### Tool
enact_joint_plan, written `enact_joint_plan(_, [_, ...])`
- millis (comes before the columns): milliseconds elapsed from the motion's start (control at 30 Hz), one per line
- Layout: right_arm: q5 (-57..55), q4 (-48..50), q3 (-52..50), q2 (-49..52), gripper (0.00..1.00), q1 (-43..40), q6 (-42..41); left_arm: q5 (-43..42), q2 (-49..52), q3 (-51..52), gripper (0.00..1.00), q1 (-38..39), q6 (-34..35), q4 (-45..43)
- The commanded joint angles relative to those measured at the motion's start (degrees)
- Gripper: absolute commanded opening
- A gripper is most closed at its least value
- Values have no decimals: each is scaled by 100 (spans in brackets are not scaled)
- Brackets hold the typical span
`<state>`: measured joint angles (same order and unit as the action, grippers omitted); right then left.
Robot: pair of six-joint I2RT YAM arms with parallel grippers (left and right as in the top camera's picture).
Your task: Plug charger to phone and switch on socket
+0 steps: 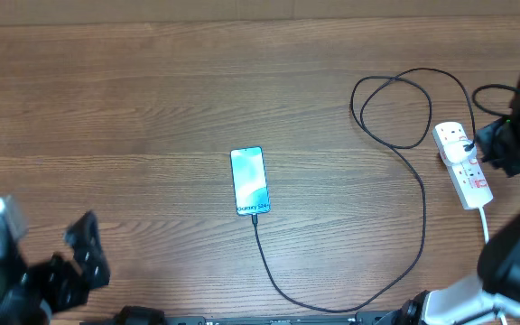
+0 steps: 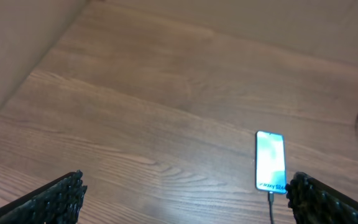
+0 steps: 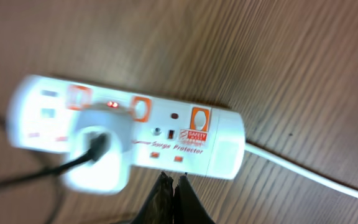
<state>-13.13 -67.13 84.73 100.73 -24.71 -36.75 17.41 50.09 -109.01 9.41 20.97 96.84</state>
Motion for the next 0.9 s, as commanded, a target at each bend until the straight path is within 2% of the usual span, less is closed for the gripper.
enact_joint_plan(0, [-127, -4, 46, -756, 4, 2, -140, 101, -459, 17, 100, -7, -63, -4])
enact_joint_plan(167, [544, 107, 46, -1556, 4, 2, 22, 101, -1163, 17, 100, -13, -63, -4])
enact_joint_plan(333, [1784, 789, 46, -2312, 4, 2, 424, 103, -1965, 17, 99, -57, -63, -4])
enact_joint_plan(500, [3397, 2330, 46, -2999, 4, 2, 343, 101, -2820, 15, 100, -323, -63, -7])
enact_joint_plan(600, [4347, 3906, 46, -3287, 4, 2, -151, 101, -3329, 15, 100, -494, -63, -4])
enact_joint_plan(733, [4948, 6041, 46, -3480, 4, 0, -658, 103, -4039, 15, 99, -758, -63, -7])
enact_joint_plan(800, [5049, 6432, 46, -3589, 4, 0, -610, 103, -4347, 15, 100, -881, -63, -4])
enact_joint_plan(867, [5064, 6404, 46, -3722, 5, 0, -337, 101, -4601, 15, 100, -960, -63, -4])
